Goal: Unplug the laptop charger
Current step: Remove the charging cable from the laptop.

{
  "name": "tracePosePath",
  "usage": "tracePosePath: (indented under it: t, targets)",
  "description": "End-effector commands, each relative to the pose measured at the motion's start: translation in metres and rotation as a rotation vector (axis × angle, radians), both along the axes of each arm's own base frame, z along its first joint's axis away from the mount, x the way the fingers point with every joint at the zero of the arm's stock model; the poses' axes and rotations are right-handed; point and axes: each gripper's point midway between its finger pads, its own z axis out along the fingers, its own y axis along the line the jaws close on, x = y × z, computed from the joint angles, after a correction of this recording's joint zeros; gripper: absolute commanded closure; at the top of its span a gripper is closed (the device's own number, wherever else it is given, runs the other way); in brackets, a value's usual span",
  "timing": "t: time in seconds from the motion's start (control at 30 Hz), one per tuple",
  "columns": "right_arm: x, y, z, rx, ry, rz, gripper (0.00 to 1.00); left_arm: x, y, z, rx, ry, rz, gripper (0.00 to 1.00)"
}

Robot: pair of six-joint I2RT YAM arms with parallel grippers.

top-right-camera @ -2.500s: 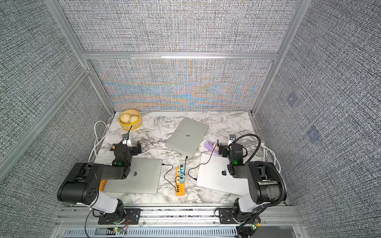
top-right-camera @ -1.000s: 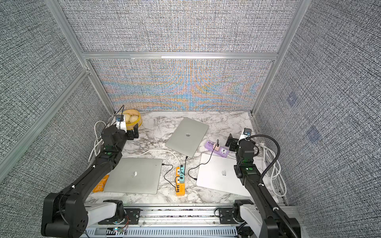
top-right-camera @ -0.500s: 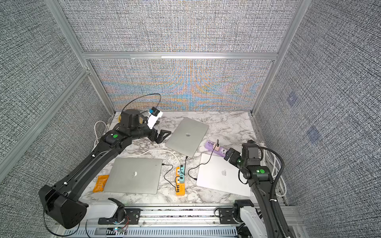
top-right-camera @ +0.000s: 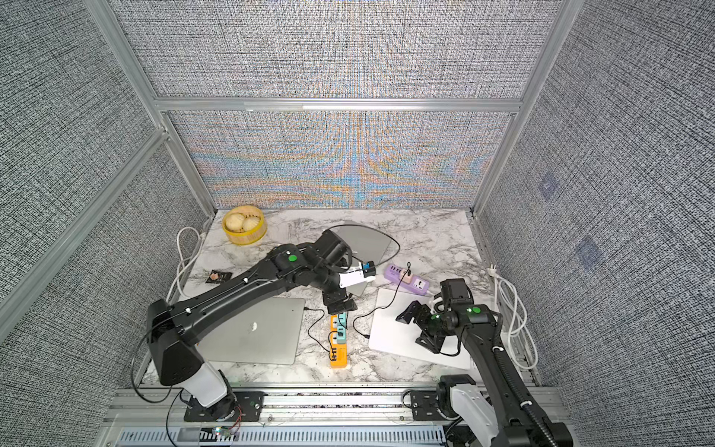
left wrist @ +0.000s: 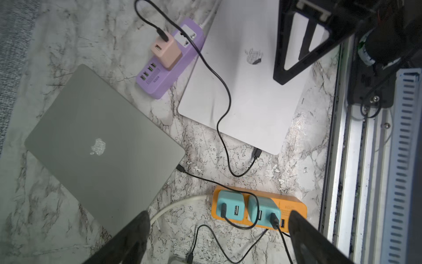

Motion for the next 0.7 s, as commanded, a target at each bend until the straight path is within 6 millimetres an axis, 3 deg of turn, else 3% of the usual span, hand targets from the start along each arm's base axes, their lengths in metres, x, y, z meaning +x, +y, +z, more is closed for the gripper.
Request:
tracePosePath:
  t: [0.0,0.2,0.43,0.67]
  targets:
    - [-0.004,0.017,-0.003,0.119,0.002,0.047,0.11,-0.012,-0.008,-0.016,0.106,-0.028,-0.089,0.11]
    - [-0.009,0.027,-0.021,0.207,0.047,0.063,0.24,-0.028,-0.018,-0.043,0.252,-0.020,-0.156,0.31]
    - [-0.005,0.014,-0.037,0.169,0.052,0.049,0.43,-0.033,-0.027,-0.075,0.299,-0.035,-0.201,0.53]
    - [0.011,0.011,-0.047,0.186,0.008,0.088,0.58,-0.039,-0.044,-0.100,0.252,-0.024,-0.234,0.60]
